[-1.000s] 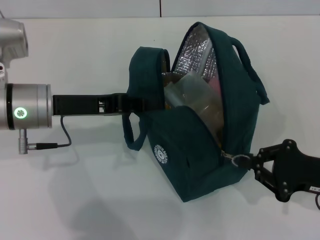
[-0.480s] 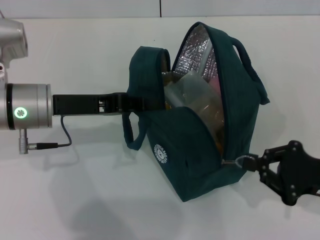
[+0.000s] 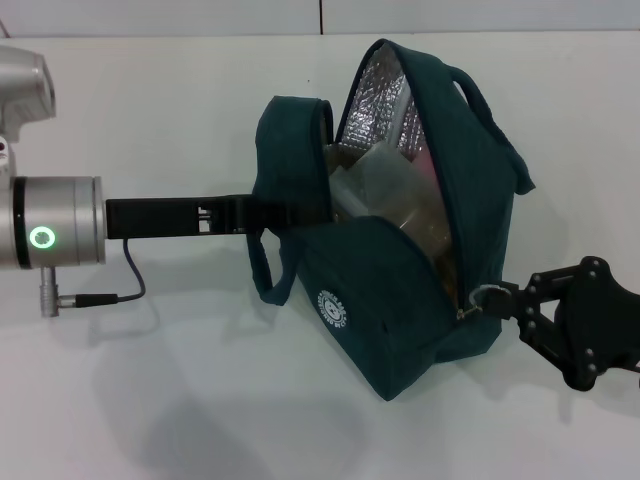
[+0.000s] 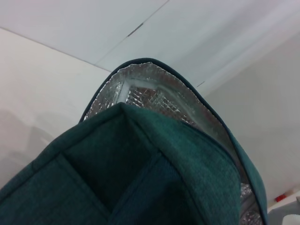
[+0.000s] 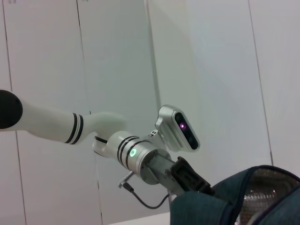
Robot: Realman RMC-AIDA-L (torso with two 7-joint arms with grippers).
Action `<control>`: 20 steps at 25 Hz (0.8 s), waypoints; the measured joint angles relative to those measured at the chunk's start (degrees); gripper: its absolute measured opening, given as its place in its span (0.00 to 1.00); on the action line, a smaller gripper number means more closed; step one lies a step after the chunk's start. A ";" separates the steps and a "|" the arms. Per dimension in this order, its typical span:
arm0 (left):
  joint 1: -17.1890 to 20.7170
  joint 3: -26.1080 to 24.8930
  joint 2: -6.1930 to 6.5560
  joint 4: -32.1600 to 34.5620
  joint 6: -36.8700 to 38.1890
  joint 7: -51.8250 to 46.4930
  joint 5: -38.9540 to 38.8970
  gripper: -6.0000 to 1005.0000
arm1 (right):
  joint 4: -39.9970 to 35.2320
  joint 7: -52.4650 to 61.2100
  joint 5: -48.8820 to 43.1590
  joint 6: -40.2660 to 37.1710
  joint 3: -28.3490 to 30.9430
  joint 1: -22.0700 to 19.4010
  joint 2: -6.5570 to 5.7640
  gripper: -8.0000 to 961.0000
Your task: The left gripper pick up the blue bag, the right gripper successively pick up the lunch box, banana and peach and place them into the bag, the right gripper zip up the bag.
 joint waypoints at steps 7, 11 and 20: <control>-0.37 -1.42 0.16 -2.28 -0.08 3.73 -1.61 0.11 | 1.40 0.12 0.44 1.57 -0.22 1.70 0.09 0.02; -0.26 -2.94 0.12 -2.70 -0.10 5.87 -2.04 0.24 | 2.12 0.14 0.22 2.30 -0.27 2.92 0.12 0.01; 0.77 -12.90 0.27 -3.66 -0.03 11.19 -2.09 0.65 | 1.60 0.03 2.32 2.55 -0.67 5.22 0.30 0.02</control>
